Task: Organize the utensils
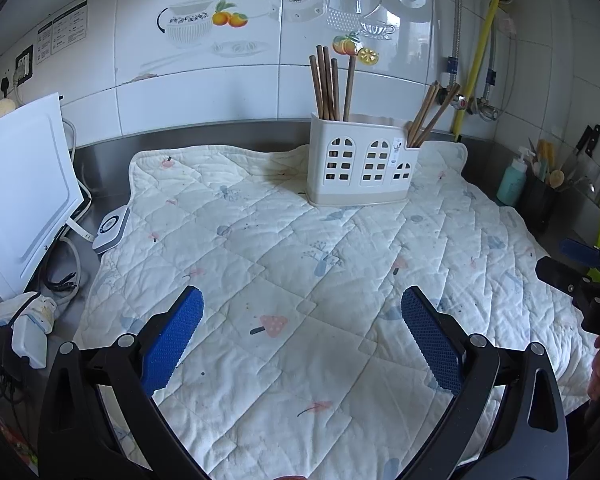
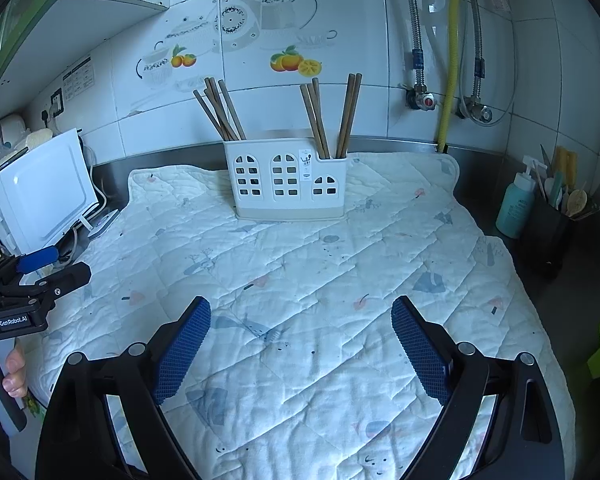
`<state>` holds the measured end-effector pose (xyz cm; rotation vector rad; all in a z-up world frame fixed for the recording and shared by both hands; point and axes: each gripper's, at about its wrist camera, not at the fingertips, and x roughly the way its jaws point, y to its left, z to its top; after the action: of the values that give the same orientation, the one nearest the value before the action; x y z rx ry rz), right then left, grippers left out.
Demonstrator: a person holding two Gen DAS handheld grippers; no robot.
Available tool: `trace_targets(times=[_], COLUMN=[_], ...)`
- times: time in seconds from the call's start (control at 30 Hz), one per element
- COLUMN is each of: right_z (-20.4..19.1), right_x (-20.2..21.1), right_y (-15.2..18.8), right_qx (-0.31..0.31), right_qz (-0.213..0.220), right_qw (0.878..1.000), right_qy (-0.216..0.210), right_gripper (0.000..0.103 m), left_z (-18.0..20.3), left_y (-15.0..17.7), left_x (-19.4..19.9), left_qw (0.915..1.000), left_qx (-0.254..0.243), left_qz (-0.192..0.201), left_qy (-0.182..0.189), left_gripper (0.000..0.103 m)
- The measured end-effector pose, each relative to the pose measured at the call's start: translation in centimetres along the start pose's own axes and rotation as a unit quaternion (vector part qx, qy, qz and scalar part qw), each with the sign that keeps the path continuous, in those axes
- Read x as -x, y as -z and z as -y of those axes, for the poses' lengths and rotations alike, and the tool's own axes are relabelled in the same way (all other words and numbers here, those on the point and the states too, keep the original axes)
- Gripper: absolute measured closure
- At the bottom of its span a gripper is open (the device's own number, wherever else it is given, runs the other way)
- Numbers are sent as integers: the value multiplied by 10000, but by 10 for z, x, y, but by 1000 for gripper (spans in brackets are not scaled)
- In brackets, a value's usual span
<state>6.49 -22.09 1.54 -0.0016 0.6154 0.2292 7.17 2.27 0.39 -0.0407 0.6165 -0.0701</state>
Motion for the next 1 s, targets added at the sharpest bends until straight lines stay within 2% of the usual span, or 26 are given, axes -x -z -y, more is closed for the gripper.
trace_targets(times=[1.0], right_z=[-2], right_x=[-4], right_y=[2], right_qx=[39], right_qz=[-63], right_qw=[10000], right_qy=[-44], right_gripper=[14], left_z=[1], left_y=[3], left_x=[-5], left_qw=[10000], left_qx=[31], left_qz=[-88], left_qy=[-26], left_gripper=[5])
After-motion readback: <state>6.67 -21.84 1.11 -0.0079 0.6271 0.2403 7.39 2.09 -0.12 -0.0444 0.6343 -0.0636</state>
